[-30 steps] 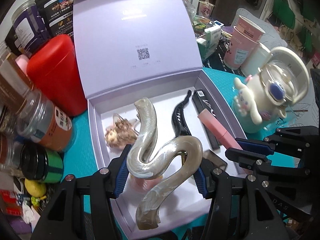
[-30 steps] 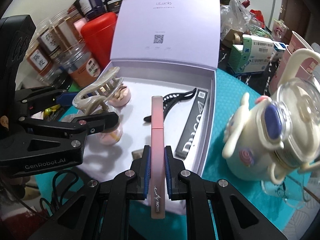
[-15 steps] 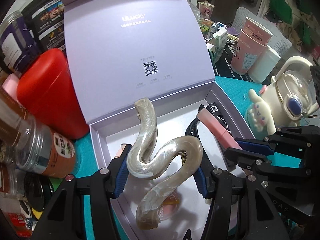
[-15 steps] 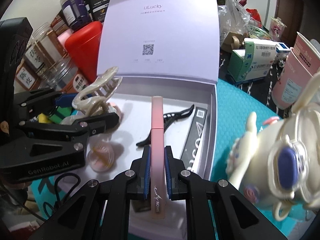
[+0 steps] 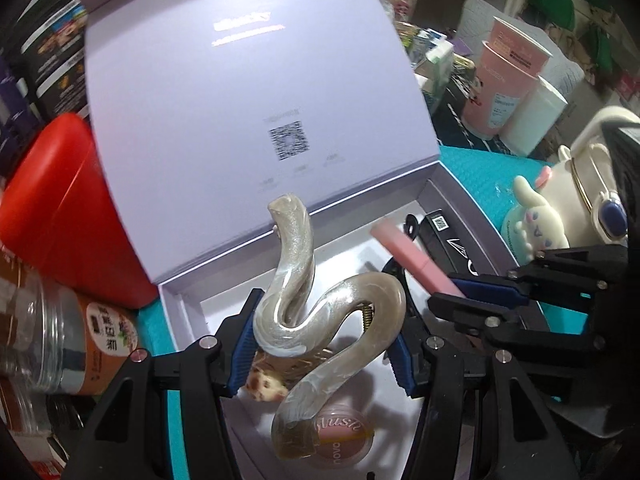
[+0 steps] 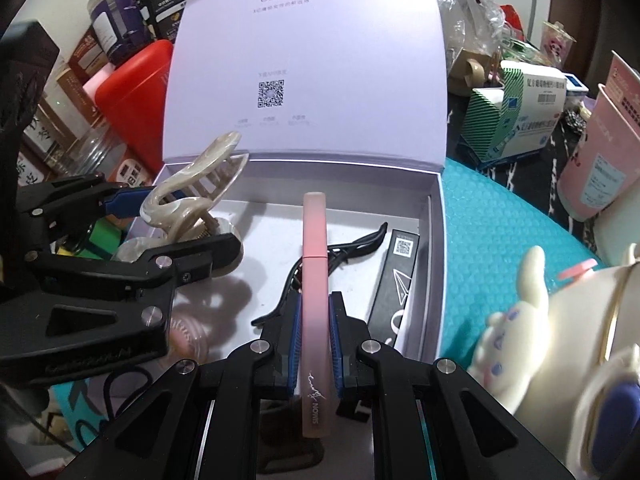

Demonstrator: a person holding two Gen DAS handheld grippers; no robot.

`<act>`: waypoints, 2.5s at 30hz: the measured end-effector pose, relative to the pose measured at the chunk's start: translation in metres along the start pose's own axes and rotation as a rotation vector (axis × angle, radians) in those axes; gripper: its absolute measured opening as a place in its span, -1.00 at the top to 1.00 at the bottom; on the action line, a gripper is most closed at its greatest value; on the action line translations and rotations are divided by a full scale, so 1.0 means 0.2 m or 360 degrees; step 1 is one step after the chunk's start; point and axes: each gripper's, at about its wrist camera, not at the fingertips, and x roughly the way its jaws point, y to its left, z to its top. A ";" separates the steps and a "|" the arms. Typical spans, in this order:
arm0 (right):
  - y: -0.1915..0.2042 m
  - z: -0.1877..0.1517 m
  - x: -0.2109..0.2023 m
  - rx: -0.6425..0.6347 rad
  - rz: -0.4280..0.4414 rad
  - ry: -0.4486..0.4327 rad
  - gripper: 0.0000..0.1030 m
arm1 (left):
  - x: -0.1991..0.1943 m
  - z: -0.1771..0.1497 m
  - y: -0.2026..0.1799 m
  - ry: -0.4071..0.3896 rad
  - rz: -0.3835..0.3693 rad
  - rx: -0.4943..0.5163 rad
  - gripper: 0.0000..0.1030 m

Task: Organize rigid objects
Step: 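Lower the claw clip into the box with the left tool while the right tool lowers the pink tube, then open both tools to release the clip and tube, then withdraw from the box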

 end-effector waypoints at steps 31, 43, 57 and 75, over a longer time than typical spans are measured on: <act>0.15 -0.01 0.10 -0.0157 -0.0008 0.0113 0.72 | 0.06 -0.07 0.01 0.0211 -0.0087 -0.0175 -0.08; 0.11 0.01 0.02 -0.0135 -0.0061 0.0075 0.29 | 0.03 -0.06 0.03 0.0178 -0.0017 -0.0210 -0.08; 0.08 -0.04 -0.14 -0.0159 -0.0147 0.0035 0.21 | -0.05 -0.07 0.04 0.0165 0.0077 -0.0233 -0.62; 0.14 -0.02 -0.28 -0.0177 -0.0147 -0.0024 0.15 | -0.32 -0.05 0.03 0.0057 0.0174 -0.0252 -0.62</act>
